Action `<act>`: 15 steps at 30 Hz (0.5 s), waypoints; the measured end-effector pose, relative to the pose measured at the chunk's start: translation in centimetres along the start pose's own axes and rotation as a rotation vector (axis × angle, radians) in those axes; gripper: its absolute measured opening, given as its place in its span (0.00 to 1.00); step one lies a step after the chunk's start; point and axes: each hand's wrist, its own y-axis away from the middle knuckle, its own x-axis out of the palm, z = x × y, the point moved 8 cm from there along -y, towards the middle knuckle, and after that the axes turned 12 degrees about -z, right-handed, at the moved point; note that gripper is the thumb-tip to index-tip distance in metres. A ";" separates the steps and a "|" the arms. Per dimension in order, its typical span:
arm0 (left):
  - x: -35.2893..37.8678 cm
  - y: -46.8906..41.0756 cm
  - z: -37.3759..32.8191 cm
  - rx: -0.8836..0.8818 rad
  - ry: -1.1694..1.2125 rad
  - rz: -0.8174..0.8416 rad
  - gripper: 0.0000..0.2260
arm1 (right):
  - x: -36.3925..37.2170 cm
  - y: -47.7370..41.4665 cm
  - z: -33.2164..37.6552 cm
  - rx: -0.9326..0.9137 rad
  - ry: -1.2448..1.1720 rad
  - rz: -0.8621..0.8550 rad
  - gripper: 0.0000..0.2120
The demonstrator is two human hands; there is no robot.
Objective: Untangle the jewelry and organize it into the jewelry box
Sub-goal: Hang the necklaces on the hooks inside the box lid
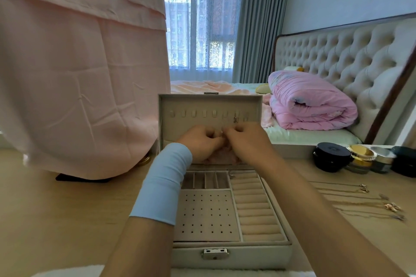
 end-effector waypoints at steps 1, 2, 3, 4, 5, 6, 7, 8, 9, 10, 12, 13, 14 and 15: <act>0.4 0.3 0.0 0.000 -0.006 0.068 0.10 | 0.2 0.5 -0.5 0.073 -0.075 0.046 0.16; 0.7 0.7 0.0 -0.009 -0.009 0.124 0.10 | 0.4 0.8 -0.9 0.123 -0.135 0.078 0.17; 0.8 0.9 0.2 -0.020 -0.014 0.173 0.10 | 0.4 1.0 -1.1 0.145 -0.171 0.103 0.17; 0.8 1.1 0.3 -0.027 -0.021 0.219 0.08 | 0.5 1.1 -1.3 0.151 -0.184 0.130 0.17; 0.8 1.3 0.5 -0.023 -0.037 0.260 0.07 | 0.6 1.3 -1.4 0.149 -0.187 0.160 0.17; 0.7 1.4 0.5 -0.010 -0.055 0.292 0.05 | 0.7 1.4 -1.5 0.148 -0.186 0.185 0.17; 0.6 1.5 0.5 0.004 -0.064 0.318 0.06 | 0.7 1.5 -1.6 0.152 -0.196 0.201 0.16; 0.6 1.7 0.5 0.008 -0.056 0.341 0.07 | 0.5 1.6 -1.7 0.161 -0.221 0.205 0.15; 0.6 1.8 0.5 0.002 -0.039 0.360 0.09 | 0.3 1.6 -1.7 0.168 -0.251 0.202 0.12; 0.5 1.9 0.6 -0.009 -0.025 0.364 0.10 | -0.1 1.5 -1.6 0.164 -0.272 0.196 0.11; 0.3 1.8 0.5 -0.024 -0.026 0.321 0.11 | -0.8 1.1 -1.2 0.128 -0.275 0.182 0.10; 0.1 1.5 0.4 -0.024 -0.037 0.275 0.11 | -1.2 0.8 -0.9 0.100 -0.261 0.167 0.11; -0.1 1.2 0.2 -0.014 -0.043 0.228 0.12 | -1.6 0.6 -0.6 0.064 -0.239 0.153 0.12; 0.0 1.0 0.0 -0.002 -0.038 0.188 0.12 | -1.9 0.5 -0.2 0.027 -0.218 0.143 0.12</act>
